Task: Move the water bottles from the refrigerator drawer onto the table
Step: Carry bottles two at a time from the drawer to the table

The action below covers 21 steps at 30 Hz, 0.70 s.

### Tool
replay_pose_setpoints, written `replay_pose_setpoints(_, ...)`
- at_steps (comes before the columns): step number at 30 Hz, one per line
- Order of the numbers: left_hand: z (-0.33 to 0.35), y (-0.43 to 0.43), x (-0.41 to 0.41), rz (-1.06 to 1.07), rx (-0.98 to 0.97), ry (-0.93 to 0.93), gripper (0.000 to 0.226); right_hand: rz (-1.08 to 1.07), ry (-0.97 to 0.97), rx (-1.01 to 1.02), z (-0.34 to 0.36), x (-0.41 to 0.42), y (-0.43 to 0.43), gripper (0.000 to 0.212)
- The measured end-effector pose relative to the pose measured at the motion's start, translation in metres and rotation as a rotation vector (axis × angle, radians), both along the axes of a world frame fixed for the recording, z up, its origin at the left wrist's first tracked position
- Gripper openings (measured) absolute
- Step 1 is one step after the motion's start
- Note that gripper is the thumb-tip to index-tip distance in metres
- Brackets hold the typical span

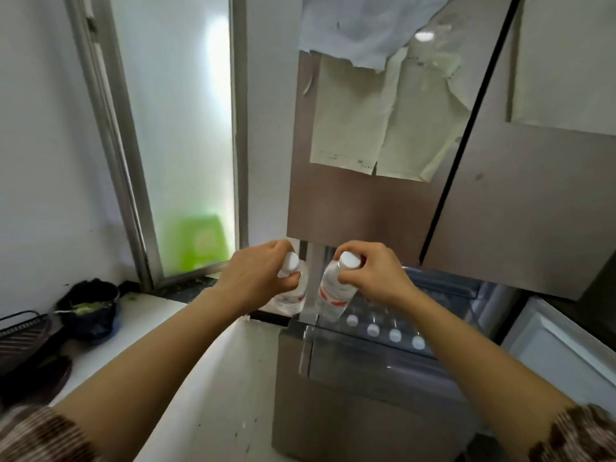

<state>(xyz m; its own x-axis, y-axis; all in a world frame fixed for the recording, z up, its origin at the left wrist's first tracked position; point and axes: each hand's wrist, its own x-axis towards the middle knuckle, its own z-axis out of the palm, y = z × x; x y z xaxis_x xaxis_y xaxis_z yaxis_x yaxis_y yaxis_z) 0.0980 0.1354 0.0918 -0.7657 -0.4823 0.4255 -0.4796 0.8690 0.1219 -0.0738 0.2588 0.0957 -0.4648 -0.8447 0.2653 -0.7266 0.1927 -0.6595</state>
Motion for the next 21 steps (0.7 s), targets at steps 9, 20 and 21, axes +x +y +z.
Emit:
replay_pose_setpoints(9, -0.035, -0.02, 0.214, 0.269, 0.087, -0.095, 0.035, 0.304, -0.042, 0.145, -0.038, 0.19, -0.074, 0.023)
replay_pose_setpoints(20, -0.089, -0.049, 0.456, 0.651, 0.302, -0.166, 0.028, 0.764, 0.07, 0.351, -0.084, 0.423, -0.19, 0.023)
replay_pose_setpoints(21, -0.09, -0.053, 0.476, 0.689, 0.303, -0.16, 0.027, 0.805, 0.081, 0.356, -0.087, 0.445, -0.201, 0.024)
